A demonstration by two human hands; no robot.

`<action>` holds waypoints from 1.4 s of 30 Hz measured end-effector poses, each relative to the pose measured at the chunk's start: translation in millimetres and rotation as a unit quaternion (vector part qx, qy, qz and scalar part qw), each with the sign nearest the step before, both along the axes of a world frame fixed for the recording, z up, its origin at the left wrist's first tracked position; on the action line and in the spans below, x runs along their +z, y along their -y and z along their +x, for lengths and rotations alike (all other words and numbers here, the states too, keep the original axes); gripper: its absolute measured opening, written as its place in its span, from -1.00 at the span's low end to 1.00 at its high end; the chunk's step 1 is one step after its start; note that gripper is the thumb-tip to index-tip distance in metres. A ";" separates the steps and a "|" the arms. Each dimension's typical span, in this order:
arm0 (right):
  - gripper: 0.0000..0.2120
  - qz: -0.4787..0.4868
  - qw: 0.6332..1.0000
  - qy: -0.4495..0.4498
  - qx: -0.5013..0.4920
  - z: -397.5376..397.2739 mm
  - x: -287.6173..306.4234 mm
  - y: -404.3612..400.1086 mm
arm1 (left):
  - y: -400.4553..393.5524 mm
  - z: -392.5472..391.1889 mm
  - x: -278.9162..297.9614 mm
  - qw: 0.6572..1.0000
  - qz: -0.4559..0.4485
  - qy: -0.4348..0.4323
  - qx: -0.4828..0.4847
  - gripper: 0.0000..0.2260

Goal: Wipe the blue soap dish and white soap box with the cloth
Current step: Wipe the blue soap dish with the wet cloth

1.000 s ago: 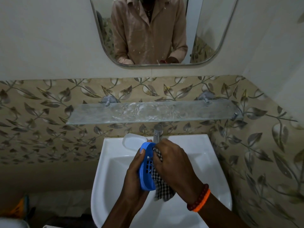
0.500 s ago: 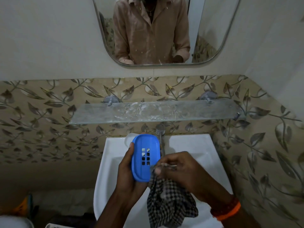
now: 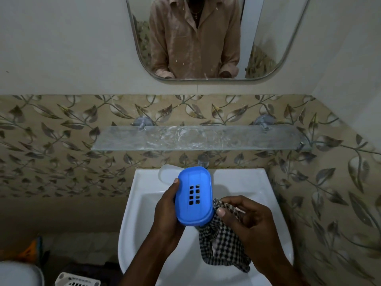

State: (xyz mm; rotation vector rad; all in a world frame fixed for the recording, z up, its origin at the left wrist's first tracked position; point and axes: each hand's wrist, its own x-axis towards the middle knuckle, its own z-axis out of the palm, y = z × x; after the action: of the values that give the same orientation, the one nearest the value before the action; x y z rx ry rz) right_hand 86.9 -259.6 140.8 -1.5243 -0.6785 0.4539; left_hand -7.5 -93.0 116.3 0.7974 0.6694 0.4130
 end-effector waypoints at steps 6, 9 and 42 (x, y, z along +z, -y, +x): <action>-0.82 0.011 0.993 0.116 -0.012 -0.2 -0.8 -5.2 | 1.0 -11.4 7.3 0.954 0.272 -0.124 -0.019 -0.53; -0.83 -0.014 0.978 0.206 0.000 13.6 13.6 -17.9 | 5.2 -16.0 10.3 0.923 0.357 -0.139 -0.034 -0.58; -0.84 -0.007 0.920 0.387 0.067 17.6 71.2 -44.5 | 0.2 -24.4 0.3 0.938 0.330 -0.044 -0.096 -0.46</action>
State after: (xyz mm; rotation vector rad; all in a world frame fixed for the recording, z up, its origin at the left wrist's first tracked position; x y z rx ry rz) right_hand 104.4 -215.2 212.0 -1.6669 -1.3997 -0.0748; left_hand -31.9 -93.2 116.7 1.5142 0.5274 0.4289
